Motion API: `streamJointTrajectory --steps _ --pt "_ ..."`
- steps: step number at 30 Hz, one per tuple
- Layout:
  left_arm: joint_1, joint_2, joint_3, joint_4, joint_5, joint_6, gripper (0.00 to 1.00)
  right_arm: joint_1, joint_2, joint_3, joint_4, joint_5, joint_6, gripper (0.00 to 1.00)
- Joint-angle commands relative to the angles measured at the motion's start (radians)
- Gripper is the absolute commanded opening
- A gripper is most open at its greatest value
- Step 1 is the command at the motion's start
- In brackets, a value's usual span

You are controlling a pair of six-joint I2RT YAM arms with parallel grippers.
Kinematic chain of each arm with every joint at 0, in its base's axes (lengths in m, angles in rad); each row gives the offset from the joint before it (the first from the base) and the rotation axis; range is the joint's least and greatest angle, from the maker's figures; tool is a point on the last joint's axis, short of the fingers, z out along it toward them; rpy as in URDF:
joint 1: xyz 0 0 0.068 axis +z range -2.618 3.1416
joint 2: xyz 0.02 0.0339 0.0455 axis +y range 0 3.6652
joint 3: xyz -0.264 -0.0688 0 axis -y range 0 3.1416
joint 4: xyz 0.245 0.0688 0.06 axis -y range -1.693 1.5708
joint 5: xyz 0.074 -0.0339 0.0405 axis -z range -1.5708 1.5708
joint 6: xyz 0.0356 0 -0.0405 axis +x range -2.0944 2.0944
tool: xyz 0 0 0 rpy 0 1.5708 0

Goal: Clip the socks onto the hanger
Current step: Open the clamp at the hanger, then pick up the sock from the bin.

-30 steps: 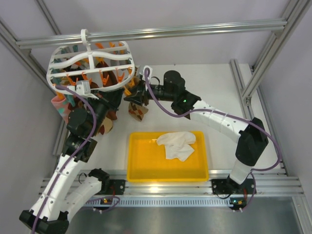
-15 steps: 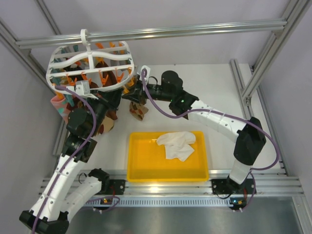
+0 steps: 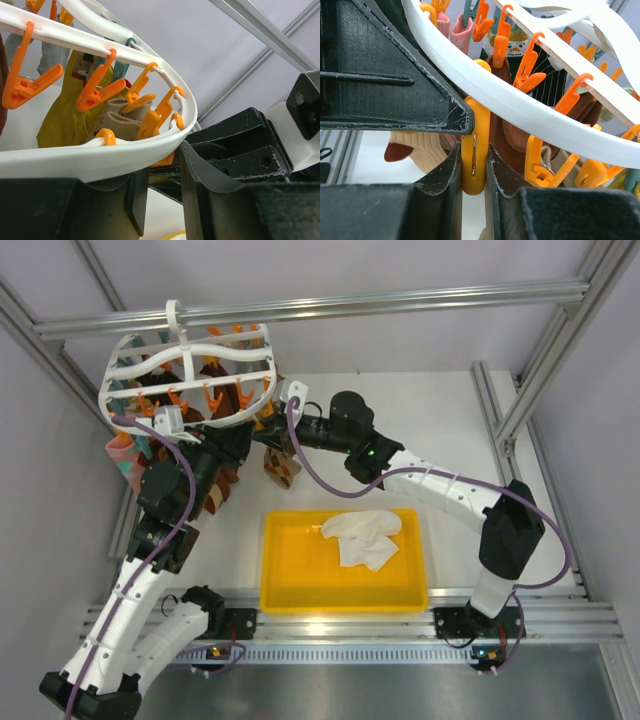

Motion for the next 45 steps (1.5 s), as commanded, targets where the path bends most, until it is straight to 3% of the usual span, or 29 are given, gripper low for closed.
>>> streamJointTrajectory --steps 1,5,21,25,29,31,32,33,34,38,45 --pt "0.014 0.062 0.023 0.021 -0.041 -0.02 0.36 0.039 -0.025 -0.006 0.078 -0.048 -0.032 0.0" --pt "0.014 0.068 0.025 0.034 -0.054 -0.022 0.41 0.042 -0.032 -0.015 0.092 -0.058 -0.037 0.0" --pt "0.014 0.122 0.048 0.057 -0.092 -0.072 0.43 0.068 -0.039 -0.039 0.127 -0.058 -0.067 0.0" --pt "0.014 0.131 0.052 0.045 -0.094 -0.068 0.36 0.07 -0.038 -0.041 0.128 -0.058 -0.07 0.0" --pt "0.014 0.137 0.062 0.026 -0.094 -0.057 0.17 0.071 -0.041 -0.044 0.125 -0.063 -0.07 0.0" --pt "0.014 0.134 0.06 0.025 -0.092 -0.049 0.07 0.07 -0.044 -0.047 0.112 -0.06 -0.072 0.09" --pt "0.014 0.134 0.06 0.018 -0.091 -0.046 0.04 0.07 -0.051 -0.056 0.107 -0.058 -0.075 0.26" --pt "0.014 0.13 0.06 0.014 -0.091 -0.045 0.0 0.07 -0.056 -0.064 0.104 -0.057 -0.08 0.32" --pt "0.014 0.126 0.059 0.011 -0.091 -0.042 0.0 0.068 -0.061 -0.073 0.098 -0.054 -0.08 0.44" --pt "0.014 0.111 0.055 -0.005 -0.089 -0.036 0.0 0.047 -0.102 -0.116 0.014 -0.028 -0.086 0.69" --pt "0.014 0.09 0.046 -0.021 -0.086 -0.02 0.0 -0.096 -0.199 -0.177 -0.245 -0.051 -0.055 0.95"
